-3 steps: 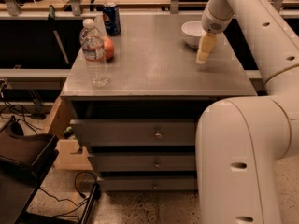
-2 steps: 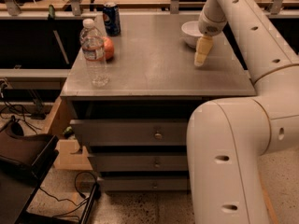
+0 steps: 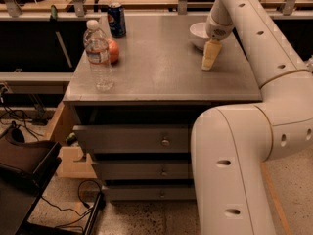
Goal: Move white bowl near water bottle
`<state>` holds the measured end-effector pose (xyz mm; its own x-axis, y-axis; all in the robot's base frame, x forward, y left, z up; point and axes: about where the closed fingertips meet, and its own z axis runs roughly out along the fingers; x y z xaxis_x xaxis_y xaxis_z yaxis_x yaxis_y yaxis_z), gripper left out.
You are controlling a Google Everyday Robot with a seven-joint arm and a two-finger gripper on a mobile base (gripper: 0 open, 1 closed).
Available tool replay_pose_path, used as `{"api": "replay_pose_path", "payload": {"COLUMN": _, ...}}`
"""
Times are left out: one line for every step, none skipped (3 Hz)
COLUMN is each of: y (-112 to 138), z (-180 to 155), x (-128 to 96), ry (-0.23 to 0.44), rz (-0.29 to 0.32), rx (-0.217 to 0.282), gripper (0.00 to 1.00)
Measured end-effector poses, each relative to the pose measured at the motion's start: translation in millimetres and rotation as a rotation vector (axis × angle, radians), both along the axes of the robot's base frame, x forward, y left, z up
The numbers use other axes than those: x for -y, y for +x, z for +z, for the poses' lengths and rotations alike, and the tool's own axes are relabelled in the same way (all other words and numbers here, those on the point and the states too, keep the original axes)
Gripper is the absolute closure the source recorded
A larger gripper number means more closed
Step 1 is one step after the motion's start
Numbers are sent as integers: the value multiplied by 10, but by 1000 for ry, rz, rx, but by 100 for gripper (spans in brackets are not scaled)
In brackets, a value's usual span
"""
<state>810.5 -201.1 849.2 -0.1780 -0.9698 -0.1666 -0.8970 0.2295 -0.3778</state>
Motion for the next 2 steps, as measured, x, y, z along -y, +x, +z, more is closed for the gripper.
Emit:
{"api": "replay_pose_path", "payload": {"y": -1, "z": 36, "x": -1, "ry": 0, "rz": 0, "rx": 0, "gripper": 62}}
{"api": "replay_pose_path", "payload": {"y": 23, "z": 4, "x": -17, "ry": 1, "rz": 1, "rx": 4, "gripper": 86}}
